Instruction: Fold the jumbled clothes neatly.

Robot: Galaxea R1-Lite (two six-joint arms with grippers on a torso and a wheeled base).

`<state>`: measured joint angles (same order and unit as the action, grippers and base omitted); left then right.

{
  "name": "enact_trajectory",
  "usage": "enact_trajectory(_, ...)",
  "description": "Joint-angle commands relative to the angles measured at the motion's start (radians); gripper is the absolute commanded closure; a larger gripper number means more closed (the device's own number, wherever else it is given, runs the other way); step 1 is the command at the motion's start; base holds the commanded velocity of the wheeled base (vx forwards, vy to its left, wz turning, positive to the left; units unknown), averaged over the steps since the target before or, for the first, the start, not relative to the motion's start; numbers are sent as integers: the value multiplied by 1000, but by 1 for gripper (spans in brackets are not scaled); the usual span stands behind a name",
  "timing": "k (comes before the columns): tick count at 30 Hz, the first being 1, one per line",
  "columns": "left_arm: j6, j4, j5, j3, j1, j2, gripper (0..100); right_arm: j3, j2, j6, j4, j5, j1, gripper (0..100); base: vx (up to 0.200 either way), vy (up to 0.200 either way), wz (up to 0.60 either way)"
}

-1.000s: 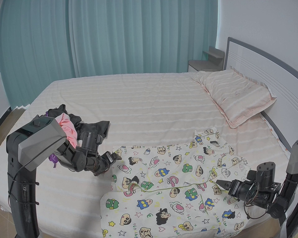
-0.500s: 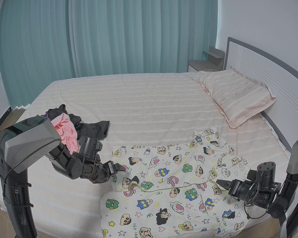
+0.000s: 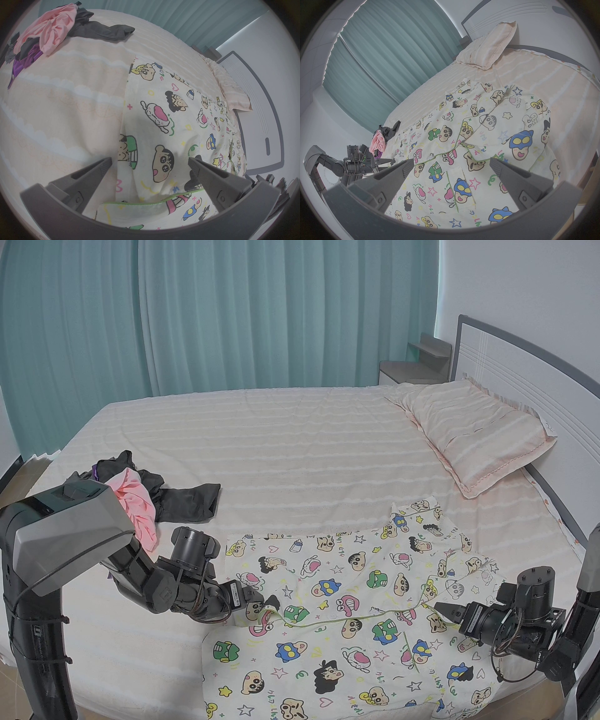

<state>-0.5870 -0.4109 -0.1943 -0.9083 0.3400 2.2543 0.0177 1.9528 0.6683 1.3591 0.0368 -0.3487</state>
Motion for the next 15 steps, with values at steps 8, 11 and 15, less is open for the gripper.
enact_trajectory(8,-10,4,65,0,-16,16,100,-15,0,1,0,2,-6,0,0,0,0)
enact_trajectory(11,-10,6,65,14,-27,8,100,-16,2,1,0,2,-6,0,0,0,0)
enact_trajectory(15,-8,6,67,26,-41,-12,100,-15,2,1,0,2,-6,0,0,0,0)
